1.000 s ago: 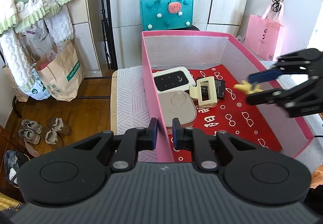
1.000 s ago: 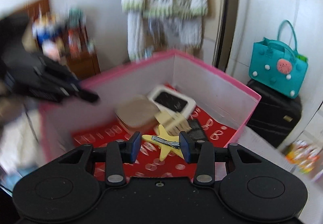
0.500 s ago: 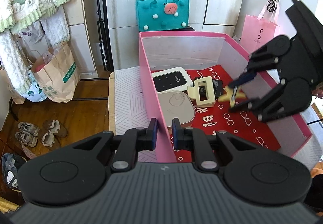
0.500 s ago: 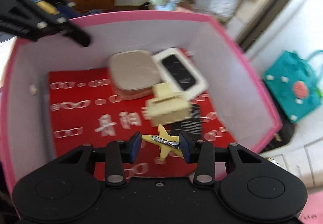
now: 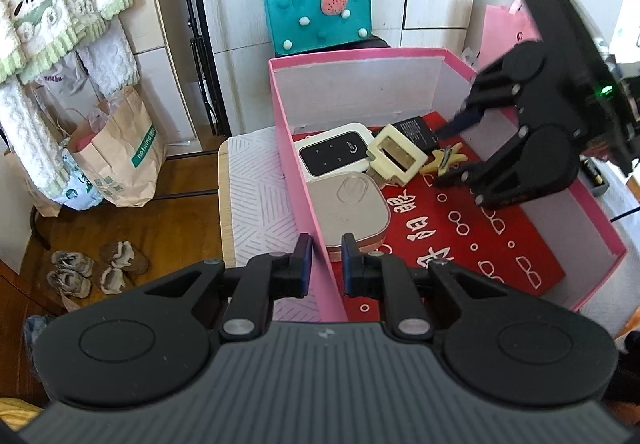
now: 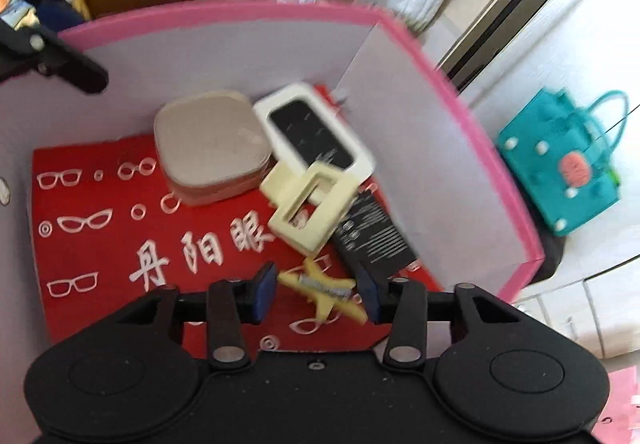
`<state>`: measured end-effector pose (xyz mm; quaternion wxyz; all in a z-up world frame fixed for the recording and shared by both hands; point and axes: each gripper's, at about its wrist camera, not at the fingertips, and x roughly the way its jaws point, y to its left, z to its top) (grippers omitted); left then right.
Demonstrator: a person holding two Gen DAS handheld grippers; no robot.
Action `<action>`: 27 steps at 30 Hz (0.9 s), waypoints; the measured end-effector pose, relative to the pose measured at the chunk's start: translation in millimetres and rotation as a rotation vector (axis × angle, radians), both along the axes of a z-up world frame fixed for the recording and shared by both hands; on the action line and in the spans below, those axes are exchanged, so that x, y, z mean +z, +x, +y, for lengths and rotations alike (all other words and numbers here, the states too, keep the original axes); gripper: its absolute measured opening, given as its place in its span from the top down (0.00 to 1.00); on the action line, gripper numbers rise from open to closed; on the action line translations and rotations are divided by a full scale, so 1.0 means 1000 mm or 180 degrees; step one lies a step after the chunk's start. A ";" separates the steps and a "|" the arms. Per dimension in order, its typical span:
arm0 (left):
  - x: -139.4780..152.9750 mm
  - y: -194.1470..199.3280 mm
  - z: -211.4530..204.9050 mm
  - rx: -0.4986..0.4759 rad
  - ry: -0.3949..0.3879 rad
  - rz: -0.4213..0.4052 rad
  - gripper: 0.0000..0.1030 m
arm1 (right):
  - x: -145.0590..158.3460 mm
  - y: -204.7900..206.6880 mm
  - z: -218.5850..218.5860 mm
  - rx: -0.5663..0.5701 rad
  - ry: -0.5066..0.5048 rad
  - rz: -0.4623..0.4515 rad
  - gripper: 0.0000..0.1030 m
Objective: Organize rigid objects
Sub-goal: 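Carry the star clip into the box and release it beside the cream clip, then move the right gripper to the AA battery in the grey tray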
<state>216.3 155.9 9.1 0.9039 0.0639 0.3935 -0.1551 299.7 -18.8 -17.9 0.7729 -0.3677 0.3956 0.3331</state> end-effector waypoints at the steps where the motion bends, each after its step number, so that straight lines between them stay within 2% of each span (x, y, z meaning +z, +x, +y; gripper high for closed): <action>1: 0.000 0.001 0.000 0.0013 -0.0016 0.0020 0.87 | 0.006 -0.004 -0.006 -0.0025 0.0087 -0.0030 0.42; 4: 0.001 0.002 0.005 0.0057 -0.0109 0.0089 0.87 | 0.030 -0.019 -0.027 -0.0200 0.0473 -0.0148 0.37; 8: 0.002 0.003 0.003 0.0108 -0.0139 0.0114 0.87 | 0.060 -0.043 -0.076 -0.0573 0.1151 -0.0233 0.34; 11: 0.002 0.003 0.004 0.0188 -0.0182 0.0116 0.87 | 0.070 -0.062 -0.118 -0.1007 0.1636 -0.0255 0.30; 13: 0.002 0.003 0.004 0.0216 -0.0187 0.0126 0.87 | 0.066 -0.075 -0.144 -0.1285 0.1842 -0.0340 0.29; 16: 0.003 0.003 0.002 0.0263 -0.0164 0.0154 0.87 | 0.055 -0.096 -0.176 -0.1571 0.1891 -0.0544 0.29; 19: 0.004 0.005 -0.003 0.0304 -0.0103 0.0161 0.87 | 0.030 -0.113 -0.204 -0.1966 0.1874 -0.0711 0.29; 22: 0.005 0.006 -0.007 0.0366 -0.0067 0.0152 0.87 | 0.002 -0.125 -0.224 -0.2356 0.1794 -0.0728 0.29; 24: 0.003 0.005 -0.010 0.0424 -0.0038 0.0124 0.87 | -0.013 -0.130 -0.236 -0.2623 0.1922 -0.0655 0.29; 27: 0.003 0.005 -0.011 0.0508 -0.0046 0.0132 0.87 | -0.023 -0.134 -0.242 -0.2905 0.2033 -0.0705 0.29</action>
